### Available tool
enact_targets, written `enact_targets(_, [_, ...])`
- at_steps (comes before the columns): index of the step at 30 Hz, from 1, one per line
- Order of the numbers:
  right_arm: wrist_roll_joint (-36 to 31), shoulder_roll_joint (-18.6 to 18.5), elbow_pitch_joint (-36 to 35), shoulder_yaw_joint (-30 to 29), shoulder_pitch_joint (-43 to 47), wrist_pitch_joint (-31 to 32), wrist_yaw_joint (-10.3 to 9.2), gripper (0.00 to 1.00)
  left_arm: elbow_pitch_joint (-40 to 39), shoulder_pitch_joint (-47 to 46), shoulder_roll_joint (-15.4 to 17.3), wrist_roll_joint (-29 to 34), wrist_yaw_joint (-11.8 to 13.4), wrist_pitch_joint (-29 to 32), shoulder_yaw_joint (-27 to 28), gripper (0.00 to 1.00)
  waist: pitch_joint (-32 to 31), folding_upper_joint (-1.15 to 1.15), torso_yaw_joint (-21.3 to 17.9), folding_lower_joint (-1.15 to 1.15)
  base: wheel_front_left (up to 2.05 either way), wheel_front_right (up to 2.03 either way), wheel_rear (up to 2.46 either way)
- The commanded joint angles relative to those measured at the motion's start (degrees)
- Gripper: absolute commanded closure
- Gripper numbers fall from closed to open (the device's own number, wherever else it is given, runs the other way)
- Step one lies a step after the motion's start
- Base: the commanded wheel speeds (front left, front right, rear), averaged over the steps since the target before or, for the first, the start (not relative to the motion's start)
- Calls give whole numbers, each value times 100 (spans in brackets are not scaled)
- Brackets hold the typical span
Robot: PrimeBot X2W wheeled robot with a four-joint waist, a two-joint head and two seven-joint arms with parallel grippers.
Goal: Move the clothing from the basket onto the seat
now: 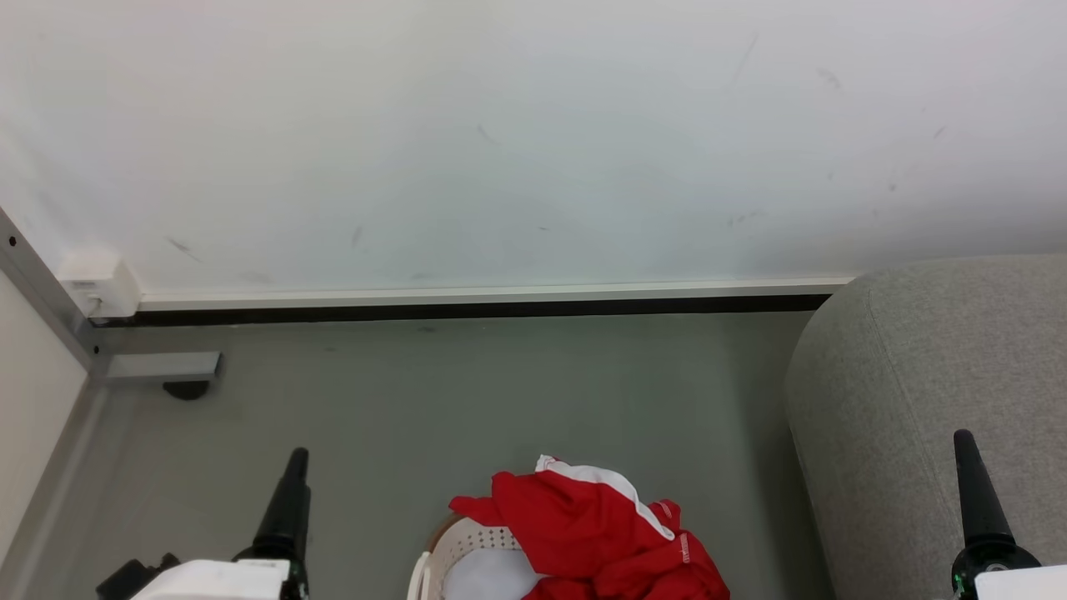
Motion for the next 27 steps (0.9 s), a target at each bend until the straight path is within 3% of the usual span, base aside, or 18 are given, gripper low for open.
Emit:
enact_targets(1, [-285, -21, -134, -81, -10, -26, -2, 0, -99, -149, 36, 216, 18, -55, -37, 0, 1, 0, -1, 0, 0, 0, 0])
enact_targets(12, [-2014, 25, -143, -162, 121, -134, -3, 0, -173, -111, 41, 1457, 224, -309, -321, 0, 6, 0, -11, 0, 0, 0, 0])
enact_targets(27, [-3530, 91, -85, -252, 173, -265, -5, 0, -243, -120, 48, 2852, 381, -614, -534, 0, 0, 0, -25, 0, 0, 0, 0])
